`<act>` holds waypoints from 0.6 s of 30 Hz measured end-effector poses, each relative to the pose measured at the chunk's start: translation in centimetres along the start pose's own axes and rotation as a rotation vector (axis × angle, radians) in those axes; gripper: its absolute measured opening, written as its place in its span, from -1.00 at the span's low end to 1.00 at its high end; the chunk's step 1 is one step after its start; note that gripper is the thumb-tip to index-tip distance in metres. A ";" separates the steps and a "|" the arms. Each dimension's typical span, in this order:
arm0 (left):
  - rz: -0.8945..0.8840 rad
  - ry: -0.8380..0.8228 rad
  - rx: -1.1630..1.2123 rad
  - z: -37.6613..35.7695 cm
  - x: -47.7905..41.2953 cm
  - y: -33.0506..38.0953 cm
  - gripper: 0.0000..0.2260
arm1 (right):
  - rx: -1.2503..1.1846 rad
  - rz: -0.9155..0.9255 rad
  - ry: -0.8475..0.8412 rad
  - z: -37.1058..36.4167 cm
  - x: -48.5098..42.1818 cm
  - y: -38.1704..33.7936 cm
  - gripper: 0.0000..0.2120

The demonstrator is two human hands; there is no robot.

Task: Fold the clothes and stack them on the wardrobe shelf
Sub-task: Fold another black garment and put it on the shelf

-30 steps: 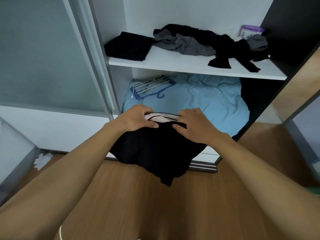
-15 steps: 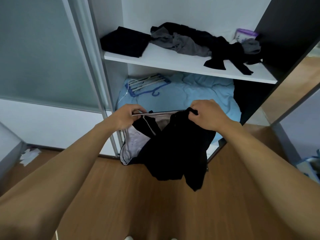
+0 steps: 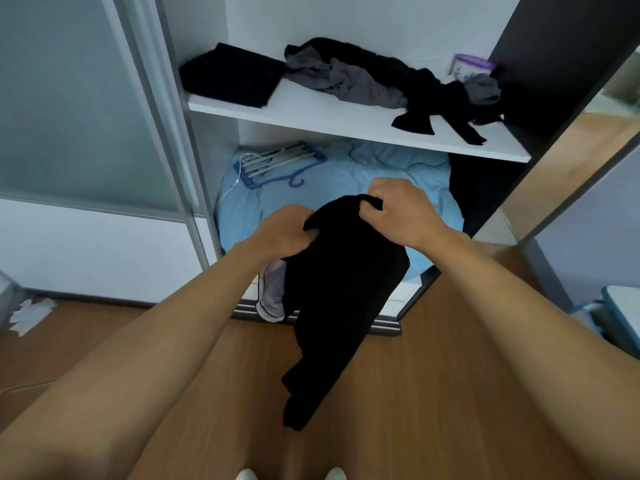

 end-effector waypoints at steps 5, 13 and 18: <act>0.018 0.185 0.041 2.7 -0.9 0.8 -0.77 | -0.004 -0.127 -0.138 -1.8 1.4 3.6 -0.74; -0.093 0.117 0.062 3.2 -1.9 3.7 -0.76 | -0.076 -0.360 -0.330 -6.8 3.5 5.3 -0.43; -0.238 -0.106 -0.036 1.5 -1.3 4.3 -0.82 | -0.013 -0.257 -0.345 -6.8 2.9 4.1 -0.59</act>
Point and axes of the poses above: each hand's wrist, its own x-axis away from the middle knuckle, its own z-axis out of the back of the hand, y = z × x, the point moved 10 cm from there along -x, towards the middle knuckle, and after that the axes turned 11 degrees about -z, right-handed, at the moved point
